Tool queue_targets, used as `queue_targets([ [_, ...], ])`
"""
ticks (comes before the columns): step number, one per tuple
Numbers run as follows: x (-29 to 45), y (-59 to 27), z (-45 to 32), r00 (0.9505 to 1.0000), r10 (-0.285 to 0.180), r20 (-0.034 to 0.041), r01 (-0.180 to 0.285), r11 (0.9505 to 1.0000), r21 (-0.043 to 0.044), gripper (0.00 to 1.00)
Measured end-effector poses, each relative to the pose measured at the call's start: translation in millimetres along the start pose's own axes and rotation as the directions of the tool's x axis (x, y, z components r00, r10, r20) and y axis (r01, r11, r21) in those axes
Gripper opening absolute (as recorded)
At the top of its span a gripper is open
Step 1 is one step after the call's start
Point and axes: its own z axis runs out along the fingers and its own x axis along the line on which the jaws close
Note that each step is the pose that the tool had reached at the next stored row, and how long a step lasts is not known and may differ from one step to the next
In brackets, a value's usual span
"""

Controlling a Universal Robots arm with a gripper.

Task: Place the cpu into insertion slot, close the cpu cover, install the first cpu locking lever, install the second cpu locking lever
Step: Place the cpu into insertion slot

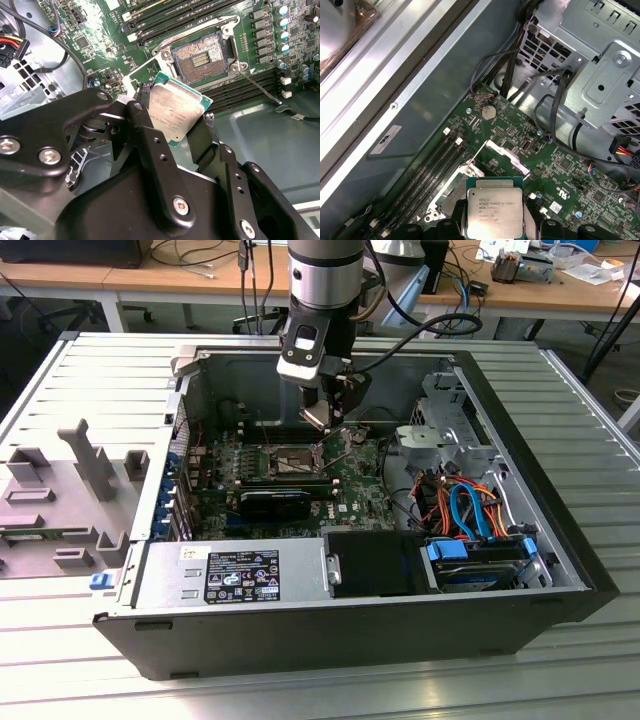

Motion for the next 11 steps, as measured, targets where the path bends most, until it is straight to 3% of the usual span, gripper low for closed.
queue_targets([
  [11,0.0,0.0,0.0,0.9997,0.023,0.0020,-0.023,0.9997,-0.0002,0.54],
])
